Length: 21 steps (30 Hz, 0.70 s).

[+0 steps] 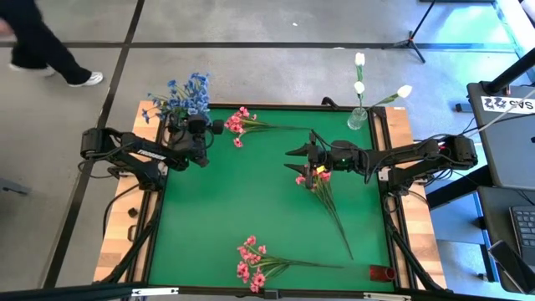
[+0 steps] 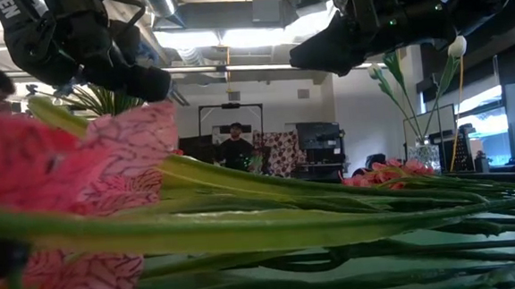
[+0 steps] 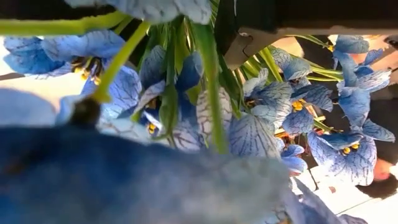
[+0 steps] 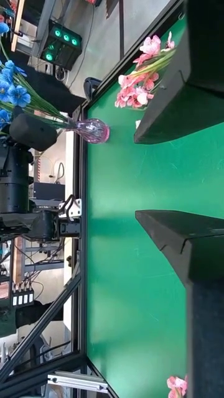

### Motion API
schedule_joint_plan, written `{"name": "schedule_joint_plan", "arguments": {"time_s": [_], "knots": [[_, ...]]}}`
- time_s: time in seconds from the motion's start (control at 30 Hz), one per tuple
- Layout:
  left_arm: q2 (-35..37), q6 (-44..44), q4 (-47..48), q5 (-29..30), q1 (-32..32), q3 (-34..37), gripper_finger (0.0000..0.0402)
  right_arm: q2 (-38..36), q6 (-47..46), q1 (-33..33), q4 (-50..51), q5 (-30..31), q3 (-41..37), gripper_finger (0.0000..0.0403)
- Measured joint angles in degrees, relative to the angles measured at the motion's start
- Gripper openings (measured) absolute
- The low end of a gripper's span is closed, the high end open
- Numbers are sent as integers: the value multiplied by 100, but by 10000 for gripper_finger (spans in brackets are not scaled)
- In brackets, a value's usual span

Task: Sort flowers into vase by color
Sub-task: Put the blue flowers into the violet vase

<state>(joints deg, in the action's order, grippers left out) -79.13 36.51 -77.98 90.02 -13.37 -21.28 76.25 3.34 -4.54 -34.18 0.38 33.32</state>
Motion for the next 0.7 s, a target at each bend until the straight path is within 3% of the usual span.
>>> {"name": "schedule_joint_plan", "arguments": {"time_s": [0.7], "knots": [[0, 146, 152, -2, -142, 0, 155, 0, -8, 2, 105, 2, 0, 182]]}}
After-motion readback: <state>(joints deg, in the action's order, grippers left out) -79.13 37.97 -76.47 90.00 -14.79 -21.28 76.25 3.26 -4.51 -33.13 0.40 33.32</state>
